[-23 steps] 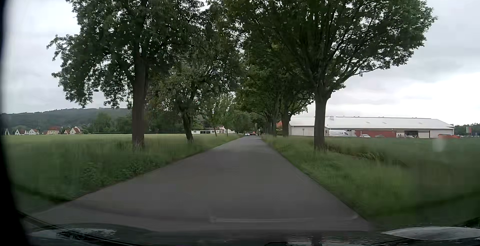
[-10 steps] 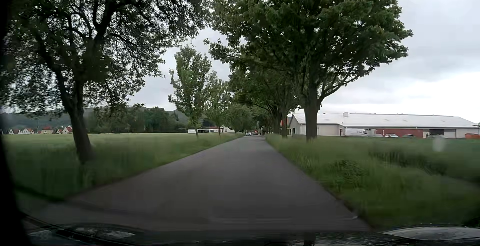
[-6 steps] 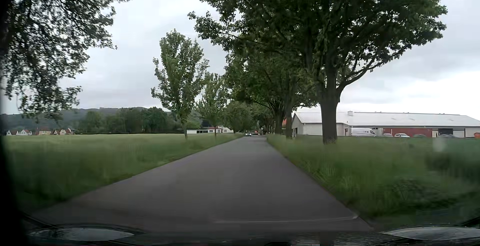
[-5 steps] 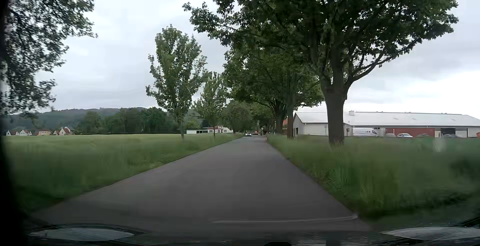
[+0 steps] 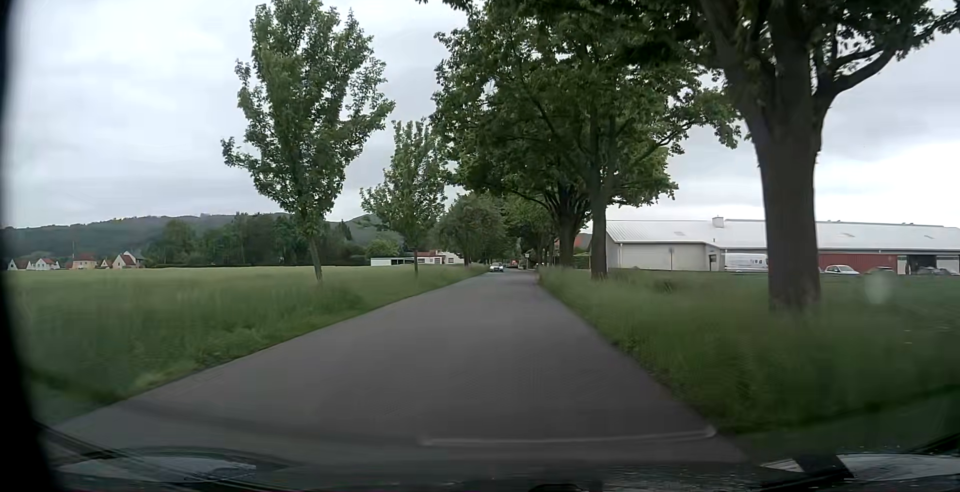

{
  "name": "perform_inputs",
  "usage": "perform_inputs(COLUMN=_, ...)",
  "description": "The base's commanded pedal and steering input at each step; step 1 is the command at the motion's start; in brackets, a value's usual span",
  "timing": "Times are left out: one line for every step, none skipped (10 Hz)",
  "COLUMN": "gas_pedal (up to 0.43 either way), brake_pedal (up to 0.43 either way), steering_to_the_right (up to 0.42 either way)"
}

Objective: Follow the waypoints while adhering to traffic rules and regulations

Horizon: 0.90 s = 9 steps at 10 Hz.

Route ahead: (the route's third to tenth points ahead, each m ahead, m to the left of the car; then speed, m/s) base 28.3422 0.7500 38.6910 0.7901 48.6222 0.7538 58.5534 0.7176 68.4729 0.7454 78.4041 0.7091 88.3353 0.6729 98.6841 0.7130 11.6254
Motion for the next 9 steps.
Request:
perform_inputs(gas_pedal=0.150, brake_pedal=0.000, steering_to_the_right=-0.002)
perform_inputs(gas_pedal=0.157, brake_pedal=0.000, steering_to_the_right=-0.002)
perform_inputs(gas_pedal=0.157, brake_pedal=0.000, steering_to_the_right=-0.002)
perform_inputs(gas_pedal=0.157, brake_pedal=0.000, steering_to_the_right=-0.002)
perform_inputs(gas_pedal=0.157, brake_pedal=0.000, steering_to_the_right=-0.002)
perform_inputs(gas_pedal=0.157, brake_pedal=0.000, steering_to_the_right=-0.002)
perform_inputs(gas_pedal=0.157, brake_pedal=0.000, steering_to_the_right=0.004)
perform_inputs(gas_pedal=0.157, brake_pedal=0.000, steering_to_the_right=0.010)
perform_inputs(gas_pedal=0.157, brake_pedal=0.000, steering_to_the_right=0.010)
